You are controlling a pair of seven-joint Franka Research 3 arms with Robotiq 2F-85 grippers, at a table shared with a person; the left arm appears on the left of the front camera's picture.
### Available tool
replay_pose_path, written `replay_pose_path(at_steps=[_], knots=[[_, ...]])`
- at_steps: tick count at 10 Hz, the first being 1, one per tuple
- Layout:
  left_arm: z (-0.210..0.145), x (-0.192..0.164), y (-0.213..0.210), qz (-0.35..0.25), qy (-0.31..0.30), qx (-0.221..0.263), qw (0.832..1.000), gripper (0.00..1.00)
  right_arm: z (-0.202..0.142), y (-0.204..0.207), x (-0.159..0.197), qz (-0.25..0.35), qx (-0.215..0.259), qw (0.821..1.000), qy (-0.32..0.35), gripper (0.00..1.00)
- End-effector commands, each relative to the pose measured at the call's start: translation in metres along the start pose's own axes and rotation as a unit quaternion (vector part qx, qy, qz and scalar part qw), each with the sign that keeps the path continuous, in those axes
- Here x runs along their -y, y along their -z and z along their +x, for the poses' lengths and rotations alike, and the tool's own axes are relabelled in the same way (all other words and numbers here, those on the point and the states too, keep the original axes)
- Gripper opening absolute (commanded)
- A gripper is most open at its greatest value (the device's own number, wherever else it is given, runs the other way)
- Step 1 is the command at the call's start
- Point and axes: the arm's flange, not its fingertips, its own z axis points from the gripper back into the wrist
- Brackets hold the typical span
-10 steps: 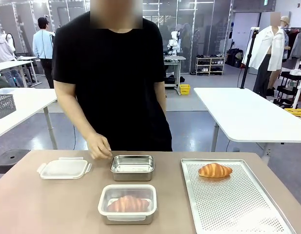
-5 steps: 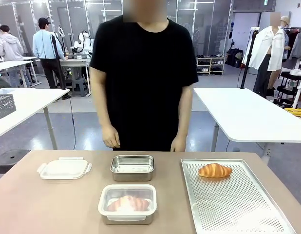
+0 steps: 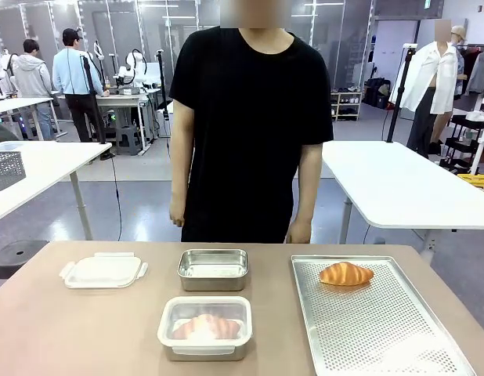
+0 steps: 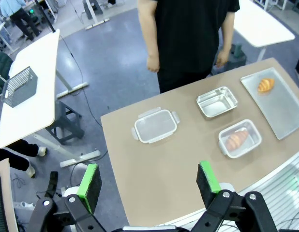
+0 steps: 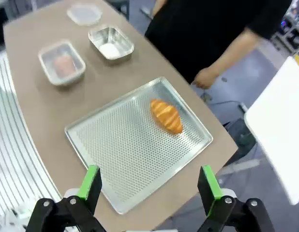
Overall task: Place the bread into the airtight container.
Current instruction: Pick up a Butter Roll and place it into an empty Airtight Container.
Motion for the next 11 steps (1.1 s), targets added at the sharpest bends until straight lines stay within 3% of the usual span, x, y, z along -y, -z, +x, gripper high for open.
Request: replay_pose_path(at_steps=[1, 4, 5, 9, 11], knots=[[0.001, 0.000, 0.000, 0.000, 0.000, 0.000, 1.000, 1.00, 0.030, 0.024, 0.031, 0.004, -0.058, 0.992, -0.112, 1.00], [0.001, 0.000, 0.000, 0.000, 0.000, 0.000, 1.000, 1.00, 0.075, 0.100, 0.059, 0.038, -0.118, 0.959, -0.255, 1.00], [0.001, 0.000, 0.000, 0.000, 0.000, 0.000, 1.000, 1.00, 0.082, 0.127, 0.069, 0.046, -0.142, 0.950, -0.275, 1.00], [0.001, 0.000, 0.000, 0.000, 0.000, 0.000, 1.000, 1.00, 0.078, 0.230, 0.084, 0.098, -0.204, 0.931, -0.287, 1.00], [0.001, 0.000, 0.000, 0.000, 0.000, 0.000, 1.000, 1.00, 0.057, 0.281, 0.084, 0.130, -0.199, 0.927, -0.289, 1.00]])
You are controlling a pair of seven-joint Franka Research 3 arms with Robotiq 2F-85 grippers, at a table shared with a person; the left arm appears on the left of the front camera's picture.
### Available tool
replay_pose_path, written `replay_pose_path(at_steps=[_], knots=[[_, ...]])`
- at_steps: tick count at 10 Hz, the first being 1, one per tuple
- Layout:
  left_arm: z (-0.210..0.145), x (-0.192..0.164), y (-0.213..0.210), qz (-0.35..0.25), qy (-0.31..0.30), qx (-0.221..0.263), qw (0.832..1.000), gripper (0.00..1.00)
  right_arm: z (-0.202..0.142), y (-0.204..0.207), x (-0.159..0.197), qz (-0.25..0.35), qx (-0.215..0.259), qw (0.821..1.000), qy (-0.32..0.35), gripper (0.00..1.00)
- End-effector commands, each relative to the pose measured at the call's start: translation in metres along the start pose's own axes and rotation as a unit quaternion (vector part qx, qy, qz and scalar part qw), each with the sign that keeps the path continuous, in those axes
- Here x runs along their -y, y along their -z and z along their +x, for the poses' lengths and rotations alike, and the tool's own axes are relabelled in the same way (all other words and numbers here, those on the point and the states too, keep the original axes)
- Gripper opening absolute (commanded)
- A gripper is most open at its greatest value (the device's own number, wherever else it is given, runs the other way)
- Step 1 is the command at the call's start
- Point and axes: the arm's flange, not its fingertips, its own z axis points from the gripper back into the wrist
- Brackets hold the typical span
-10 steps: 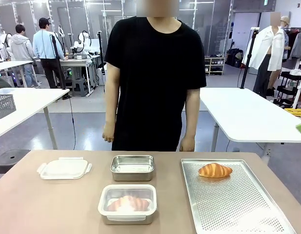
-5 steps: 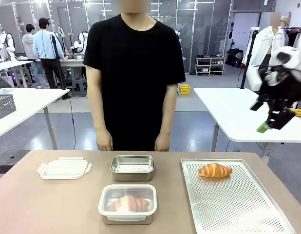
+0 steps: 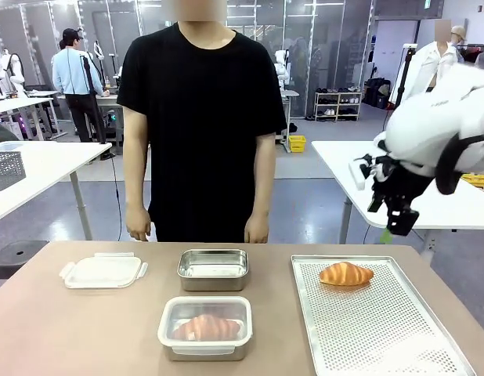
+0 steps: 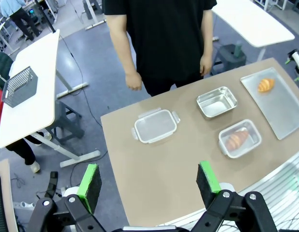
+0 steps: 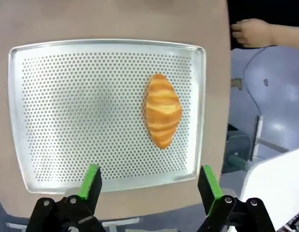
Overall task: Place the bread into the airtight container.
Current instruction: Pick up a Butter Roll and place it into an empty Airtight Container.
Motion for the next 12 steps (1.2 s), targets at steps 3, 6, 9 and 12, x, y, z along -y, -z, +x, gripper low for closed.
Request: replay_pose_path(at_steps=[3, 6, 9, 12], knots=[[0.001, -0.001, 0.000, 0.000, 0.000, 0.000, 1.000, 1.00, 0.001, 0.074, 0.021, 0.002, 0.013, 0.999, -0.032, 1.00], [0.001, -0.001, 0.000, 0.000, 0.000, 0.000, 1.000, 1.00, 0.003, 0.099, 0.023, 0.009, 0.006, 1.000, -0.014, 1.00], [0.001, -0.001, 0.000, 0.000, 0.000, 0.000, 1.000, 1.00, 0.005, 0.100, 0.017, 0.020, -0.002, 1.000, -0.019, 1.00], [0.001, -0.001, 0.000, 0.000, 0.000, 0.000, 1.000, 1.00, 0.005, 0.100, 0.017, 0.020, -0.002, 1.000, -0.019, 1.00]])
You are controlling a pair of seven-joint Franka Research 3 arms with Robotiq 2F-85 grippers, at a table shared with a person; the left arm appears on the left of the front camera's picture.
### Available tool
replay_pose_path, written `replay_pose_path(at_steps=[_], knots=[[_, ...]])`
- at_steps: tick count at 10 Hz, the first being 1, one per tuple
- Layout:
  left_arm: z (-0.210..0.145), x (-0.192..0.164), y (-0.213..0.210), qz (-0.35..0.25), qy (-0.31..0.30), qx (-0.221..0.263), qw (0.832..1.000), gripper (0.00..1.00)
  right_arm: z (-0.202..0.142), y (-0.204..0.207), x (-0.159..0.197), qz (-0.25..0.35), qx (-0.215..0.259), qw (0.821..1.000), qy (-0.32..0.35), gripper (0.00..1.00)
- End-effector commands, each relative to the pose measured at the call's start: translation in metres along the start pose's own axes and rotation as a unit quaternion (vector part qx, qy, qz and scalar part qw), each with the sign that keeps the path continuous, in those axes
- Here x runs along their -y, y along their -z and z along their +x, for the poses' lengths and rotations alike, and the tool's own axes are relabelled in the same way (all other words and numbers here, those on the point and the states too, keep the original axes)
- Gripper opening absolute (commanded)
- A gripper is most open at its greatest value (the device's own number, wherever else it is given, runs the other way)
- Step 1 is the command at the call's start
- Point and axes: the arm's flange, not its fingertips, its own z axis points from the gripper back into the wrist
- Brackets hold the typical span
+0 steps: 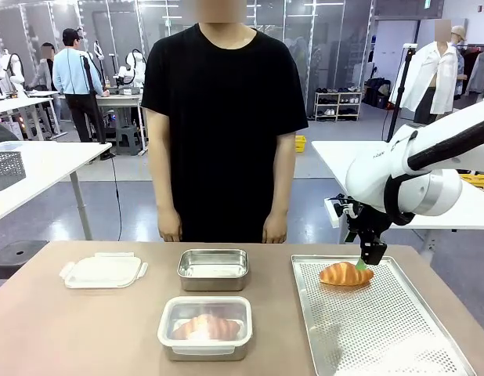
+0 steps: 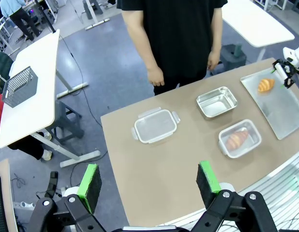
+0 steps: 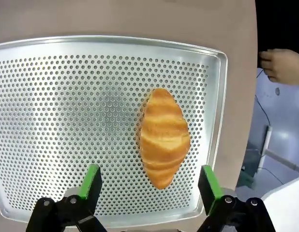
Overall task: Place the bread into the airtight container.
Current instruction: Pick up a Butter Roll and place it into an empty Airtight Container.
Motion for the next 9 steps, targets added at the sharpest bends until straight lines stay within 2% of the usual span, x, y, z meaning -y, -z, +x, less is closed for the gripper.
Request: replay_pose_path(at_steps=[1, 4, 9], knots=[[0.001, -0.001, 0.000, 0.000, 0.000, 0.000, 1.000, 1.00, -0.001, -0.001, -0.001, 0.000, 0.000, 1.000, 0.000, 1.00], [0.001, -0.001, 0.000, 0.000, 0.000, 0.000, 1.000, 1.00, 0.000, 0.006, 0.004, 0.012, 0.011, 1.000, -0.017, 1.00], [0.001, -0.001, 0.000, 0.000, 0.000, 0.000, 1.000, 1.00, 0.006, 0.046, 0.021, 0.026, -0.037, 0.999, 0.007, 1.00]])
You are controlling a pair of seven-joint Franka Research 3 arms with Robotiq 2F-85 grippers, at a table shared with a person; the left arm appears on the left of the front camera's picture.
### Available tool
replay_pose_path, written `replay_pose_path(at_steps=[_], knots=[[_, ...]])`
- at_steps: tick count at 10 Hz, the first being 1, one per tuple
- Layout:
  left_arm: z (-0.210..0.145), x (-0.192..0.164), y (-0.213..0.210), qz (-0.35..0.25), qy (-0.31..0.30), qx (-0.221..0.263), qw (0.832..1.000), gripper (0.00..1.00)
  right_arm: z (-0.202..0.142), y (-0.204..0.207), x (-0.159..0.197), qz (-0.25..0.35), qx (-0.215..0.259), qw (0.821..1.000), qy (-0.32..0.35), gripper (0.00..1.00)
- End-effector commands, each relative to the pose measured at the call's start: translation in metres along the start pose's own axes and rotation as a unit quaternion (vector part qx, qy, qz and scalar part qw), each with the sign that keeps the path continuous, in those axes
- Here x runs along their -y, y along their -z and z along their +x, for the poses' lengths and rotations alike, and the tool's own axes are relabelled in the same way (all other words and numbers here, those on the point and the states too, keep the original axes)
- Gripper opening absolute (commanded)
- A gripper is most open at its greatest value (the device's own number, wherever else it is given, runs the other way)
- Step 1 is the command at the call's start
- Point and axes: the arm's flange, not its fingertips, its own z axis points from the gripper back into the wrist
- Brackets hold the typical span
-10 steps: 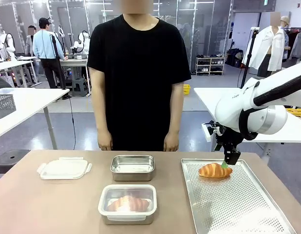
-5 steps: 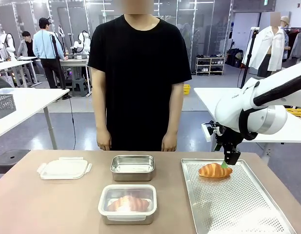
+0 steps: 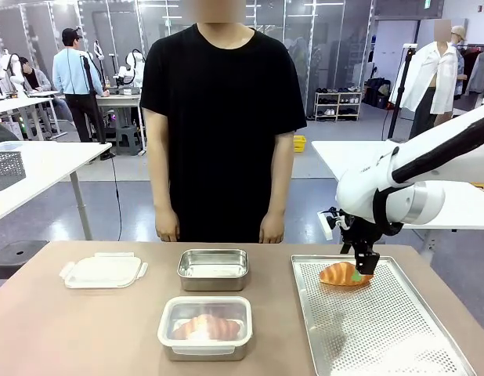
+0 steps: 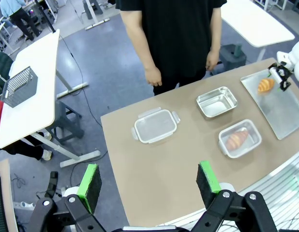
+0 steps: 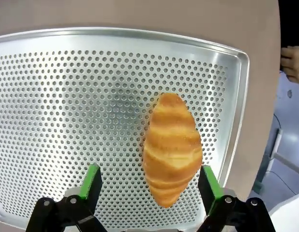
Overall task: Place the bread into the airtight container.
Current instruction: Pick up a Butter Roll and place it into an empty Airtight Container.
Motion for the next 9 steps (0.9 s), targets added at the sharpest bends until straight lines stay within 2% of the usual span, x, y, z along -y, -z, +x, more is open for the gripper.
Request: replay_pose_path(at_steps=[1, 9], knots=[[0.001, -0.001, 0.000, 0.000, 0.000, 0.000, 1.000, 1.00, 0.005, 0.008, 0.017, 0.003, -0.020, 1.000, 0.014, 1.00], [0.001, -0.001, 0.000, 0.000, 0.000, 0.000, 1.000, 1.00, -0.001, 0.039, 0.052, 0.039, -0.043, 0.998, 0.037, 1.00]])
